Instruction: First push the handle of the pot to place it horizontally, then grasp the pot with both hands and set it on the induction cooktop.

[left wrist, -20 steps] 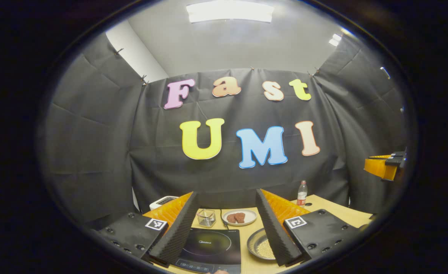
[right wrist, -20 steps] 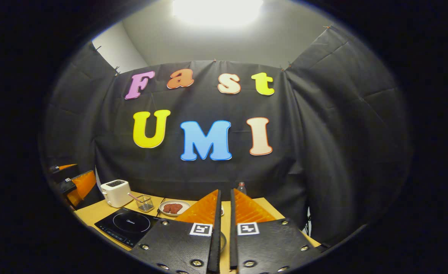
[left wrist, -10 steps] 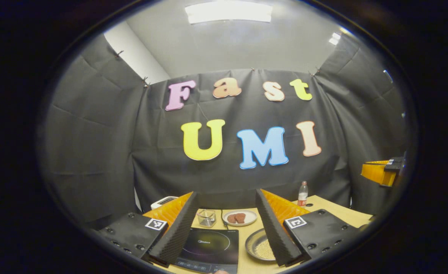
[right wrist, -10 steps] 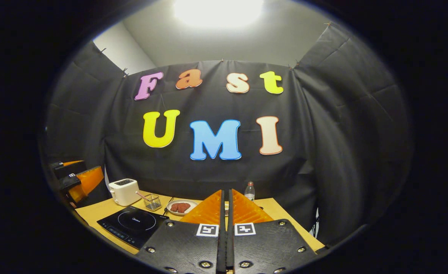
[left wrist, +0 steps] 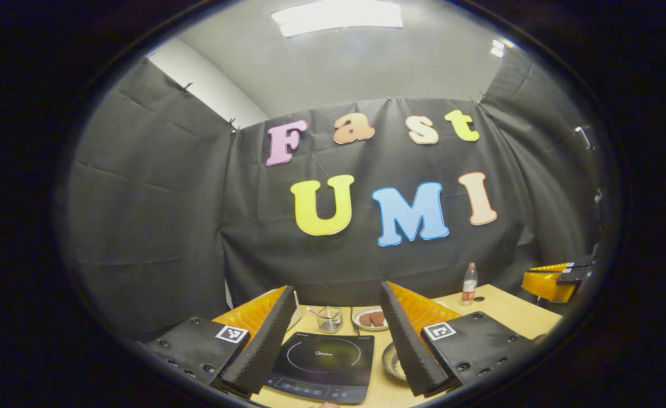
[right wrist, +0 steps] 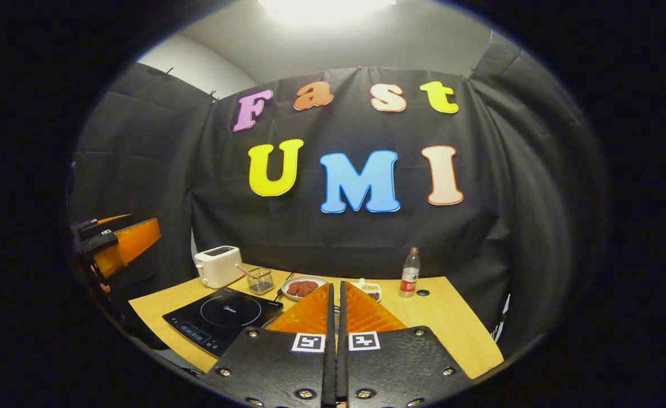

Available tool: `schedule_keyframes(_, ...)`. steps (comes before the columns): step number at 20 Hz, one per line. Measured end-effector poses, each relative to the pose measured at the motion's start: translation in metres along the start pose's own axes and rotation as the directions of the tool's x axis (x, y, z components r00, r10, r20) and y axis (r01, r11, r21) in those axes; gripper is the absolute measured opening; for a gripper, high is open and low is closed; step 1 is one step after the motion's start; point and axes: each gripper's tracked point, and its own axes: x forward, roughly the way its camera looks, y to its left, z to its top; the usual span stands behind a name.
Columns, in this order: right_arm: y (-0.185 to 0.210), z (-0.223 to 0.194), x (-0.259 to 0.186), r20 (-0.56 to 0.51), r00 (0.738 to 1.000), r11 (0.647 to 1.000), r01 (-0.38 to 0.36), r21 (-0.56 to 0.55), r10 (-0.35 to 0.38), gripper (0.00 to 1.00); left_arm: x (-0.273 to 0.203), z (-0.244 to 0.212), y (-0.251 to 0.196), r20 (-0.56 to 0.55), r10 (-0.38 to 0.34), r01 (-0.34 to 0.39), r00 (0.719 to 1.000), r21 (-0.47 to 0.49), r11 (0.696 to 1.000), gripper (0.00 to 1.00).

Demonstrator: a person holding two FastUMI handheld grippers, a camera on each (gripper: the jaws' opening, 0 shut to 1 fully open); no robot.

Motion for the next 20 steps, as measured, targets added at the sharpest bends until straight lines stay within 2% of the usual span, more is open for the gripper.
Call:
schedule_keyframes(4, 0.038, -0.019, 0.016, -0.059, 0.993, 0.995, -0.102, -0.010, 0.101, 0.01, 0.011, -0.001, 0.017, 0.002, 0.022, -0.022, 1.000, -0.010, 1.000, 1.00)
schedule_keyframes(5, 0.047, -0.024, 0.021, -0.075, 0.990, 0.992, -0.125, -0.011, 0.124, 0.01, 0.015, 0.001, 0.023, 0.007, 0.029, -0.029, 1.000, -0.009, 1.000, 0.97)
schedule_keyframes(8, 0.072, -0.045, 0.030, -0.136, 0.973, 0.982, -0.188, -0.012, 0.184, 0.01, 0.024, 0.002, 0.037, 0.022, 0.045, -0.044, 0.999, -0.011, 0.999, 1.00)
schedule_keyframes(10, 0.087, -0.062, 0.035, -0.184, 0.958, 0.974, -0.225, -0.003, 0.221, 0.01, 0.028, -0.004, 0.047, 0.017, 0.055, -0.054, 0.998, -0.011, 0.998, 1.00)
schedule_keyframes(11, 0.092, -0.069, 0.038, -0.207, 0.950, 0.971, -0.239, -0.001, 0.234, 0.01, 0.030, -0.005, 0.053, 0.016, 0.061, -0.060, 0.998, -0.012, 0.998, 0.97)
schedule_keyframes(15, 0.111, -0.099, 0.046, -0.292, 0.916, 0.956, -0.292, -0.013, 0.276, 0.01, 0.037, -0.015, 0.072, -0.002, 0.085, -0.085, 0.996, -0.019, 0.996, 1.00)
schedule_keyframes(19, 0.129, -0.133, 0.051, -0.386, 0.868, 0.939, -0.343, -0.013, 0.312, 0.01, 0.043, -0.023, 0.090, -0.011, 0.109, -0.109, 0.994, -0.018, 0.994, 1.00)
schedule_keyframes(20, 0.133, -0.141, 0.051, -0.408, 0.856, 0.935, -0.354, -0.013, 0.318, 0.01, 0.043, -0.028, 0.093, -0.017, 0.113, -0.114, 0.993, -0.017, 0.993, 0.97)
